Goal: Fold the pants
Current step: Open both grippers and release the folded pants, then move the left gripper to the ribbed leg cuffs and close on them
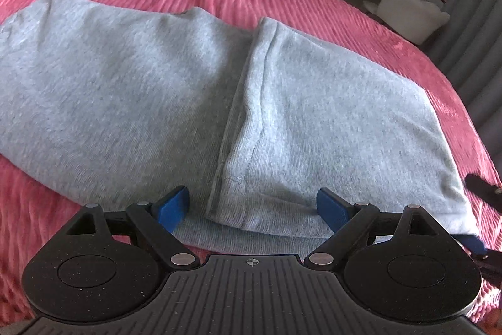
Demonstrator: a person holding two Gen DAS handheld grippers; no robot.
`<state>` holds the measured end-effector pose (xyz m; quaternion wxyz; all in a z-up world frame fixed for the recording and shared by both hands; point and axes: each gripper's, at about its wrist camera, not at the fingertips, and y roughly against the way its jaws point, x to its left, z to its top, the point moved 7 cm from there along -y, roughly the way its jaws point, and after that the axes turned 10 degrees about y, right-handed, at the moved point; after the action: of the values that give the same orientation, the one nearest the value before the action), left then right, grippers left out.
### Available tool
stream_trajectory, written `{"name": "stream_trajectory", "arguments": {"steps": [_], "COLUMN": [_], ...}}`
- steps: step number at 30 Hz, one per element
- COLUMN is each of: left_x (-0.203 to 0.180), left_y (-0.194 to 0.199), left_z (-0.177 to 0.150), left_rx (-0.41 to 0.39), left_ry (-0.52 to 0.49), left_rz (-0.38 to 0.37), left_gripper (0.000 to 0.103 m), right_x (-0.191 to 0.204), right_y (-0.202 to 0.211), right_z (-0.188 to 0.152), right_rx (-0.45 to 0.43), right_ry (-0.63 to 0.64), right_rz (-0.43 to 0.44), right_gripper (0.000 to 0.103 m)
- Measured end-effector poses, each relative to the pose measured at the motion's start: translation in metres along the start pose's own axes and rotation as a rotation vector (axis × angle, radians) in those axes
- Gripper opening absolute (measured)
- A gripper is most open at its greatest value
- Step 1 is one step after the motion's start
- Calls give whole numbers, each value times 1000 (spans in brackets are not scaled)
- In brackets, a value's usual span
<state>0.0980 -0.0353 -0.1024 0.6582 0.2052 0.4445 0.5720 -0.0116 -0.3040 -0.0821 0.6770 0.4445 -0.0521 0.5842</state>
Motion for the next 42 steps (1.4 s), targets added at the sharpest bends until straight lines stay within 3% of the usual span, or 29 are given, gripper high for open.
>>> {"name": "stream_trajectory", "arguments": {"steps": [2, 4, 5, 7, 10, 12, 14, 19, 23, 28, 30, 36, 42], "left_x": [0, 1, 2, 5, 19, 39, 70, 150, 209, 258, 265, 274, 264], "left_y": [-1, -1, 0, 2, 16, 33, 53, 79, 73, 43, 38, 17, 2], "left_z": [1, 1, 1, 3, 14, 26, 38, 65, 62, 61, 69, 105, 131], "left_rx": [2, 2, 0, -10, -58, -116, -187, -284, -271, -222, -241, -261, -251], "left_ry": [1, 3, 7, 29, 145, 273, 421, 568, 635, 866, 854, 787, 707], "left_rz": [2, 3, 5, 1, -93, -175, -230, -192, -148, -323, -344, -295, -347], "left_gripper": [93, 93, 93, 92, 92, 92, 93, 95, 94, 90, 90, 91, 92], "right_x": [22, 34, 32, 15, 9, 19, 31, 58, 84, 87, 82, 83, 84], "right_y": [2, 1, 0, -5, -4, 1, 10, 32, 21, -23, -37, -45, -48], "right_z": [-3, -7, -7, -5, -5, -7, -10, -8, -3, -18, -24, -34, -37], "right_rx": [6, 16, 16, 25, 54, 102, 117, 87, 43, 74, 95, 81, 70], "right_ry": [101, 175, 194, 208, 175, 248, 320, 461, 551, 631, 648, 765, 785], "right_rz": [70, 86, 54, -107, -116, -146, -113, -21, 17, -65, -94, -116, -123], "right_gripper": [89, 91, 91, 85, 87, 95, 95, 96, 96, 96, 97, 97, 97]}}
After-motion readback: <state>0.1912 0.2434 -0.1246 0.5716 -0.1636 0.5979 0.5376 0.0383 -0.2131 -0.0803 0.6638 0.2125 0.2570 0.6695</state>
